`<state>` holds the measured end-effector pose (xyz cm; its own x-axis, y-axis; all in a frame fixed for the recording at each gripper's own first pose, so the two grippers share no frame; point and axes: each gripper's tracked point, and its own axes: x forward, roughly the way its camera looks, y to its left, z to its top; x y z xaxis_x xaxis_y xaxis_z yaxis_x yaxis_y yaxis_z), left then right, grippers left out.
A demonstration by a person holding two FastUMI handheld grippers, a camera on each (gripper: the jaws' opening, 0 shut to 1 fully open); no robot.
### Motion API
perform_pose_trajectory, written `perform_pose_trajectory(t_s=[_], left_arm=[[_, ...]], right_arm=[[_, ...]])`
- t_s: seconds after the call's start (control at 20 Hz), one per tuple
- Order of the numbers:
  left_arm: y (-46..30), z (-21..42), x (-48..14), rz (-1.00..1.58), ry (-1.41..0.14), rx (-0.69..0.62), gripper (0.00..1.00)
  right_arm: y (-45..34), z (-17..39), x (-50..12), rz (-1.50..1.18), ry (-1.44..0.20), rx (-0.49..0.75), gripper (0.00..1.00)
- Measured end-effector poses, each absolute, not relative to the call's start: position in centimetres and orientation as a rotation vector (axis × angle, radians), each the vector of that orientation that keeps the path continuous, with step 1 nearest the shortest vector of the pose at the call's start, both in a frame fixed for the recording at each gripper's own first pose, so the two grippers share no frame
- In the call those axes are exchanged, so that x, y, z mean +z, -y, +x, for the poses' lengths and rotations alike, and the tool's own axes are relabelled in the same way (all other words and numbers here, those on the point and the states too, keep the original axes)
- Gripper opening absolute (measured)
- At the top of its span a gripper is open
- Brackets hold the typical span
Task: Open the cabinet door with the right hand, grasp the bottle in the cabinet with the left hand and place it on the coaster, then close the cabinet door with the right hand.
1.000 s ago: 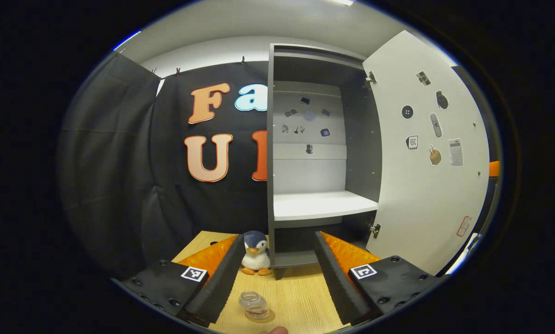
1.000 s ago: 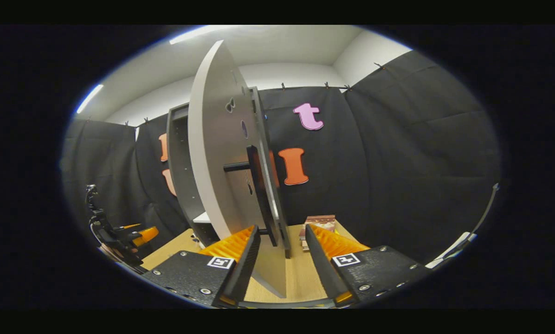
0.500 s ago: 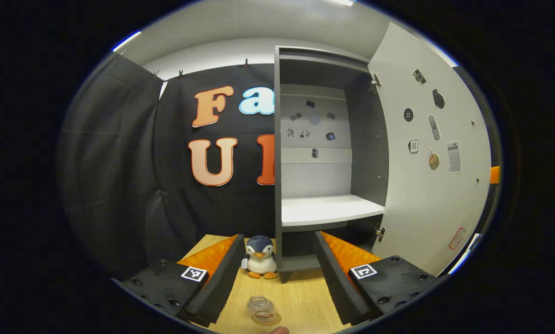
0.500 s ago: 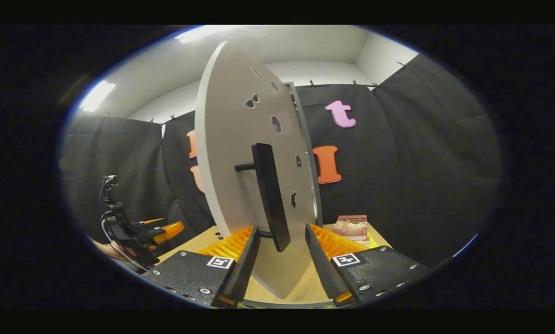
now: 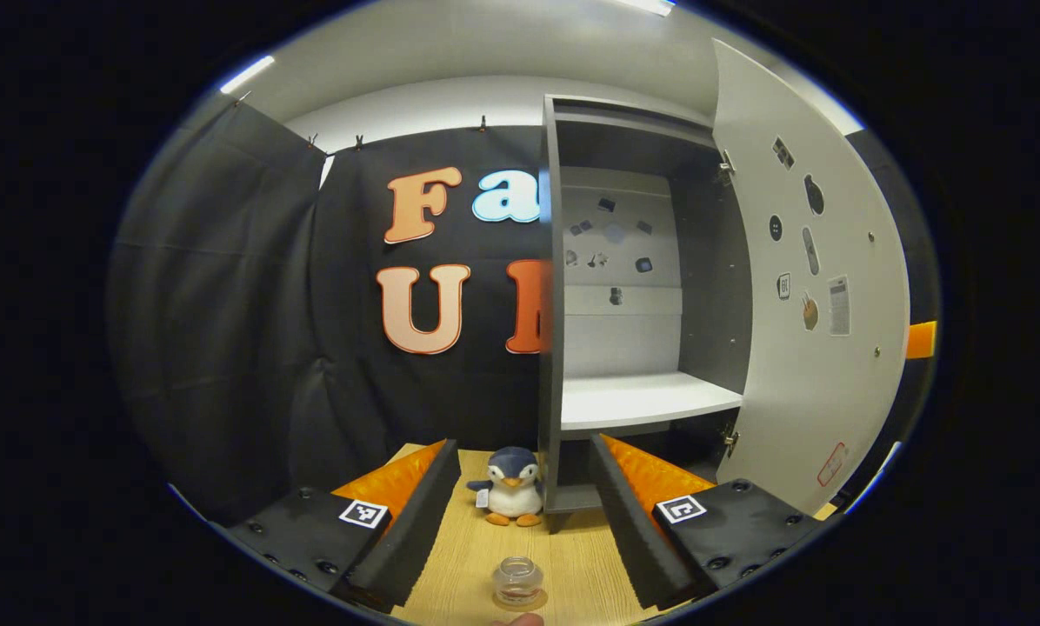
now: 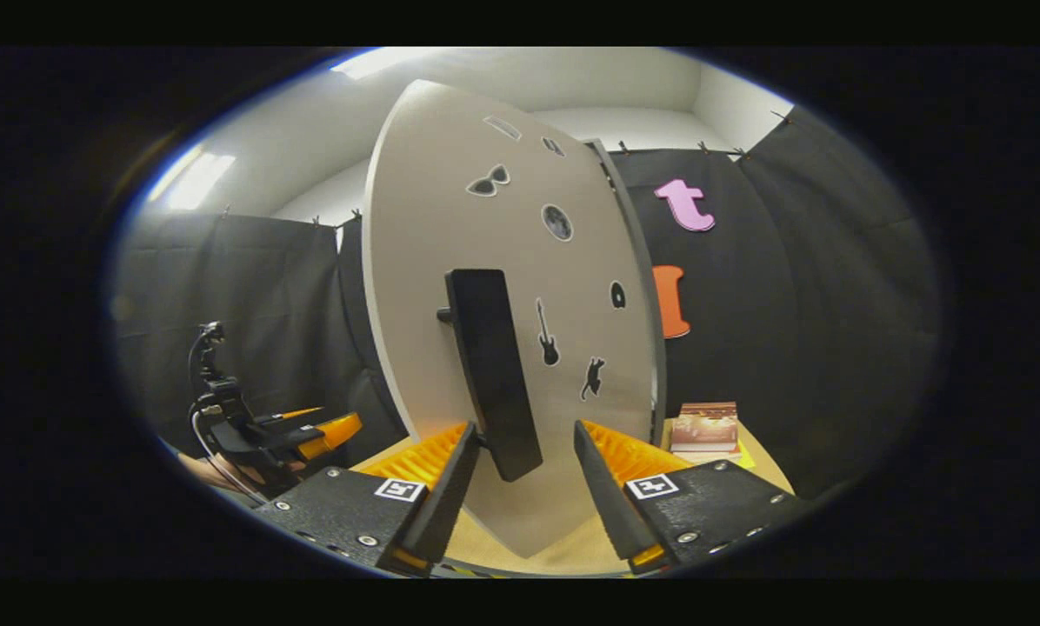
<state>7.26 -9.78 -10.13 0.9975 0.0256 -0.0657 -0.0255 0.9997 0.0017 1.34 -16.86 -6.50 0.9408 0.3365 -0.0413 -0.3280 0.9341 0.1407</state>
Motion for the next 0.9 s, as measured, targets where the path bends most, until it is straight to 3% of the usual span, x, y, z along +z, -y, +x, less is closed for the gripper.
perform_pose_trajectory(t_s=[0.2, 0.35, 0.6, 0.9], left_arm=[[7.3, 7.6, -10.3, -0.006, -0.072, 0.065, 0.96], [5.4, 8.0, -10.2, -0.011, -0.069, 0.093, 0.96], [3.3, 9.1, -10.4, -0.025, -0.062, 0.120, 0.96], [2.2, 10.4, -10.4, -0.050, -0.056, 0.114, 0.96]], right_arm=[[13.8, 3.5, -7.0, 0.144, -0.070, 0.376, 0.79], [12.7, 5.2, -7.1, 0.147, -0.071, 0.407, 0.80], [10.0, 7.7, -7.2, 0.106, -0.047, 0.427, 0.93], [8.3, 9.3, -7.1, 0.081, -0.034, 0.417, 0.93]])
